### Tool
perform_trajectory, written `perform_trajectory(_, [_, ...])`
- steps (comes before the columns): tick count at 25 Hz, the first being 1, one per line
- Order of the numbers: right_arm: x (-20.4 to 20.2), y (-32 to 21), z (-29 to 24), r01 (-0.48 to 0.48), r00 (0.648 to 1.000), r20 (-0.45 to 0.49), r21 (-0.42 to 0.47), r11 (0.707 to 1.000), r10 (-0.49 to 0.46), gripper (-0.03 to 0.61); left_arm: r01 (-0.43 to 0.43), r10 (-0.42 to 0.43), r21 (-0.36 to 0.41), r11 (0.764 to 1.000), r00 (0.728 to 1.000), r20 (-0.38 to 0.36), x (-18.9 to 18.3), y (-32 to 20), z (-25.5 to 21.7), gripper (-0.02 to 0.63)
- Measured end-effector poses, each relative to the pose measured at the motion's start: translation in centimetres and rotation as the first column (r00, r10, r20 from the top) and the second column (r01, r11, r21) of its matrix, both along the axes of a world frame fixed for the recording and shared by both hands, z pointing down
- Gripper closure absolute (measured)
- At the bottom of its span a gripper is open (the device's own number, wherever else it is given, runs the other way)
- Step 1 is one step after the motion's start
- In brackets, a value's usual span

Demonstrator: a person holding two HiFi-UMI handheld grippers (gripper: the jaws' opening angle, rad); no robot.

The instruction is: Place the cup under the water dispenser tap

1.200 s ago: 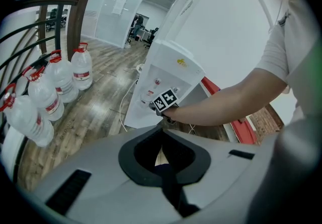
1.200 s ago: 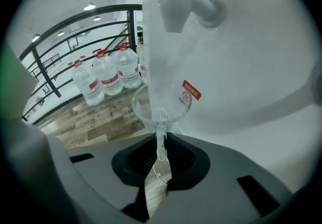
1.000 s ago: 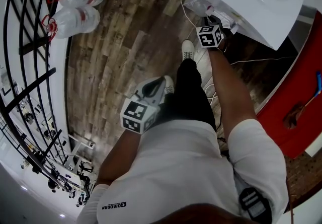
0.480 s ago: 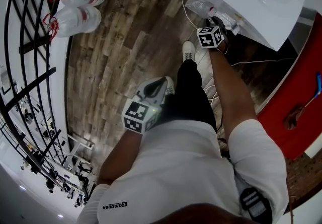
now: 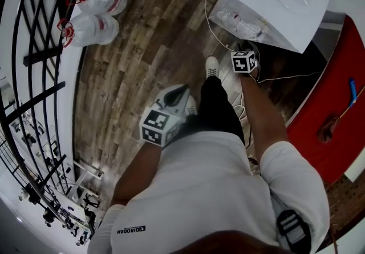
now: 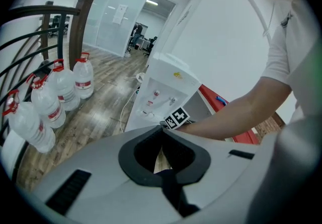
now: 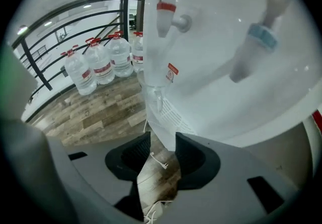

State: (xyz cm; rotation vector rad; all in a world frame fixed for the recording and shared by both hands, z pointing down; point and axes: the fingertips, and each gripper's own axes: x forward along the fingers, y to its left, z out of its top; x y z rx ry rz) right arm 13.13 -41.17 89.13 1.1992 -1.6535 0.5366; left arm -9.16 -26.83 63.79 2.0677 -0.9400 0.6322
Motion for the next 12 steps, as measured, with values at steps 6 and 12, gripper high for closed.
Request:
perform_trajectory(6, [-5.0,5.8,-3.8,0.066,0.978,0.202,-0.061,0.996,-0.053,0.546,0.031,-0.029,0.100,0.995,0.999,-0.024,-1.2,-0.3,-2.9,0.617])
perform_trajectory(12, [-10.3,12.2,-12.6,0.079,0.906,0.420,-0.044,0.996,-0.054,0.555,0.038,-0.028,0.179,0.983,0.998,-0.056,-3.1,2.6,-7.7,0.617])
